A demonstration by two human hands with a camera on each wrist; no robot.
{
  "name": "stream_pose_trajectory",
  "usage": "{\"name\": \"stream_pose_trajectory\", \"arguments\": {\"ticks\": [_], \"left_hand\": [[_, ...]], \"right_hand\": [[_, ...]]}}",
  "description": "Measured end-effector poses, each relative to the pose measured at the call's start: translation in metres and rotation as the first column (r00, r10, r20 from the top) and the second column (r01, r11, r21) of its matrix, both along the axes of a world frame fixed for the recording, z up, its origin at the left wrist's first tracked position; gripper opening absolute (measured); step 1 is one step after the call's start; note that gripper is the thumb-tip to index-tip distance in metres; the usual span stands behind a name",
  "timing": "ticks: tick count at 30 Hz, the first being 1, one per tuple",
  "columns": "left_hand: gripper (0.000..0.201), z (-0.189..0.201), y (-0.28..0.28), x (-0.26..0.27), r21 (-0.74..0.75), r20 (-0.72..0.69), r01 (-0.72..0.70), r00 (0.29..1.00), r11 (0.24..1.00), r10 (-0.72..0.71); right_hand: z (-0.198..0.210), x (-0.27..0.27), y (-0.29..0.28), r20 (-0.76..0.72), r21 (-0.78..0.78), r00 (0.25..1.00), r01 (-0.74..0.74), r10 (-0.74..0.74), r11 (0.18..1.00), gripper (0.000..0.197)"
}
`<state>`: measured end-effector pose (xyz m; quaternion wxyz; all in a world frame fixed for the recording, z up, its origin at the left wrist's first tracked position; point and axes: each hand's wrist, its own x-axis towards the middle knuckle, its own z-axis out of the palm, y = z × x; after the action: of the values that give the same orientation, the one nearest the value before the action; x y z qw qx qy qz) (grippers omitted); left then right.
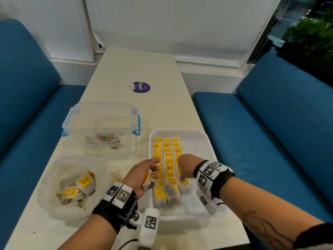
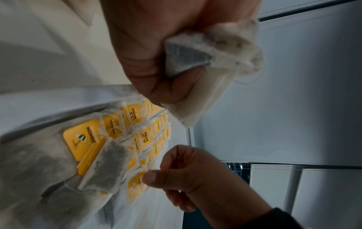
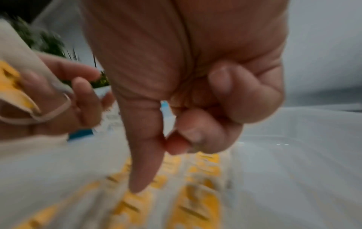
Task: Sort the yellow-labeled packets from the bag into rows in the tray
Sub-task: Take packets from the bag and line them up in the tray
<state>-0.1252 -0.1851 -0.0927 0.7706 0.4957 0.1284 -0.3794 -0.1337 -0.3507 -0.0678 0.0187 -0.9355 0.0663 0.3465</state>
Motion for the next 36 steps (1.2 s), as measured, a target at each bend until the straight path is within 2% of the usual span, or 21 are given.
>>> {"name": "stream_pose_trajectory", "arguments": {"ticks": [2, 7, 13, 18, 21, 23, 24, 25, 27, 30, 32, 34, 36], "left_hand": [[0.013, 0.0, -0.001, 0.0, -0.001, -0.006, -0.004, 1.0, 1.0, 0.004], [0.013, 0.004, 0.0, -0.001, -0.003, 0.011, 0.003, 1.0, 1.0, -0.003], [0.019, 0.001, 0.009, -0.001, -0.004, 0.02, -0.014, 1.0, 1.0, 0.014], [0.018, 0.002, 0.013, -0.003, -0.004, 0.02, -0.024, 1.0, 1.0, 0.024], [0.013, 0.004, 0.012, -0.004, 0.031, 0.055, -0.016, 0.998, 0.999, 0.015], [0.013, 0.004, 0.01, -0.004, 0.08, 0.096, -0.004, 0.995, 0.997, -0.004], [0.013, 0.004, 0.009, -0.005, 0.106, 0.115, 0.006, 0.993, 0.994, -0.018], [0.012, 0.004, 0.007, -0.006, 0.124, 0.129, 0.019, 0.991, 0.992, -0.035], [0.012, 0.005, 0.002, -0.008, 0.125, 0.148, 0.057, 0.986, 0.99, -0.076], [0.02, 0.01, -0.008, -0.013, 0.099, 0.163, 0.133, 0.975, 0.986, -0.148], [0.034, 0.014, -0.014, -0.014, 0.05, 0.186, 0.15, 0.97, 0.987, -0.157], [0.045, 0.016, -0.019, -0.013, 0.021, 0.21, 0.149, 0.966, 0.989, -0.15], [0.036, 0.017, -0.023, -0.012, 0.015, 0.214, 0.134, 0.968, 0.991, -0.134]], "right_hand": [[0.004, 0.001, 0.015, -0.065, 0.026, 0.996, -0.056, 0.058, 0.998, 0.024], [-0.002, 0.002, 0.038, -0.103, -0.071, 0.992, -0.086, 0.079, 0.994, 0.039], [-0.01, 0.005, 0.044, -0.22, -0.086, 0.969, -0.134, 0.113, 0.987, 0.036], [-0.014, 0.009, 0.042, -0.253, -0.05, 0.964, -0.104, 0.088, 0.993, 0.032], [0.003, 0.008, 0.033, -0.179, 0.046, 0.982, -0.056, 0.063, 0.997, 0.031], [0.024, 0.005, 0.02, -0.068, 0.207, 0.997, 0.05, -0.037, 0.977, 0.02], [0.033, 0.001, 0.012, -0.029, 0.337, 0.99, 0.137, -0.135, 0.932, 0.014], [0.041, -0.002, 0.005, -0.012, 0.476, 0.972, 0.213, -0.236, 0.853, 0.013], [0.049, -0.008, -0.009, -0.013, 0.702, 0.922, 0.283, -0.386, 0.654, 0.016], [0.045, -0.016, -0.018, -0.045, 0.869, 0.846, 0.296, -0.531, 0.397, 0.017], [0.039, -0.022, -0.02, -0.058, 0.908, 0.802, 0.29, -0.594, 0.303, 0.017], [0.031, -0.027, -0.021, -0.054, 0.928, 0.769, 0.274, -0.637, 0.252, 0.017], [0.025, -0.03, -0.023, -0.053, 0.941, 0.746, 0.26, -0.664, 0.216, 0.017]]}}
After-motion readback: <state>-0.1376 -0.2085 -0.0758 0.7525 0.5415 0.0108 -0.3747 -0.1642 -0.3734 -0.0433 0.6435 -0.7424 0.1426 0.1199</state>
